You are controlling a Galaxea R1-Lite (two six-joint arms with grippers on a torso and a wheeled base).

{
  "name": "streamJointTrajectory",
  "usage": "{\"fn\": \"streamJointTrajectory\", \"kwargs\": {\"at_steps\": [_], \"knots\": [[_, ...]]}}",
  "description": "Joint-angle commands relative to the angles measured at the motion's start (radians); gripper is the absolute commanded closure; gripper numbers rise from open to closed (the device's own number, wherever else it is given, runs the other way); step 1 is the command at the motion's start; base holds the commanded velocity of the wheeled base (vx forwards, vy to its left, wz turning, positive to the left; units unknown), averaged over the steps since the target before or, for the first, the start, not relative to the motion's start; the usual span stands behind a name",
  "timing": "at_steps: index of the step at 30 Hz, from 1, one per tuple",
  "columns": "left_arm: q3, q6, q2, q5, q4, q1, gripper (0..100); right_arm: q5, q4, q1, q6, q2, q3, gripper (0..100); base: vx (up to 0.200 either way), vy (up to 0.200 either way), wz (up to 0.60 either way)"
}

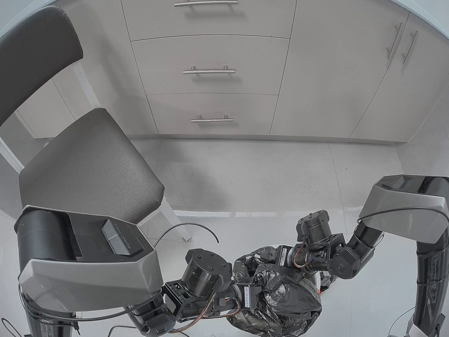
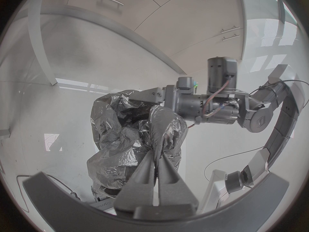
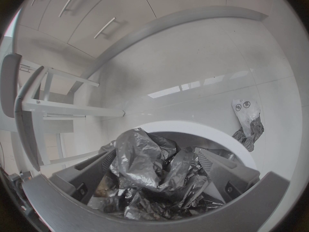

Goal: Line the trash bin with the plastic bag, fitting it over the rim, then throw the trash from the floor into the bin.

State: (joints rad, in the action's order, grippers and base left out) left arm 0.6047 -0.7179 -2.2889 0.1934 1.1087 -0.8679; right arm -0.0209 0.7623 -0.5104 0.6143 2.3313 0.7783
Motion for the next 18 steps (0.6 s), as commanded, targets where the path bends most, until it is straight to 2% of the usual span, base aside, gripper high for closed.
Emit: {"fn": "streamJointTrajectory", "kwargs": {"at_steps": [1, 5, 8, 9, 10, 12, 14, 17, 18], "knots": [[0.000, -0.002, -0.003, -0.002, 0.000, 0.000, 100, -0.004, 0.043, 0.003, 0.001, -0.167, -0.109, 0, 0.000, 0.000, 0.00], [0.000, -0.014, -0.001, -0.002, 0.000, 0.001, 100, 0.001, 0.045, 0.007, 0.027, -0.363, -0.225, 0, 0.000, 0.000, 0.00], [0.003, -0.025, 0.000, -0.012, 0.002, 0.001, 100, 0.006, 0.045, 0.013, -0.004, -0.441, -0.301, 0, 0.000, 0.000, 0.00], [0.004, -0.031, 0.002, -0.031, 0.006, 0.001, 100, 0.010, 0.045, 0.020, -0.068, -0.487, -0.355, 0, 0.000, 0.000, 0.00], [0.010, -0.032, 0.002, -0.072, 0.017, 0.000, 100, 0.012, 0.045, 0.023, -0.220, -0.549, -0.430, 0, 0.000, 0.000, 0.00], [0.029, -0.034, 0.008, -0.121, 0.022, -0.005, 100, 0.036, 0.045, 0.023, -0.386, -0.589, -0.518, 0, 0.000, 0.000, 0.00], [0.044, -0.032, 0.014, -0.166, 0.017, -0.010, 100, 0.094, 0.045, 0.015, -0.435, -0.586, -0.553, 0, 0.000, 0.000, 0.00], [0.076, -0.032, 0.019, -0.259, 0.011, -0.016, 100, 0.190, 0.043, 0.000, -0.439, -0.543, -0.577, 0, 0.000, 0.000, 0.00], [0.076, -0.032, 0.019, -0.259, 0.011, -0.016, 100, 0.190, 0.043, 0.000, -0.439, -0.543, -0.577, 0, 0.000, 0.000, 0.00]]}}
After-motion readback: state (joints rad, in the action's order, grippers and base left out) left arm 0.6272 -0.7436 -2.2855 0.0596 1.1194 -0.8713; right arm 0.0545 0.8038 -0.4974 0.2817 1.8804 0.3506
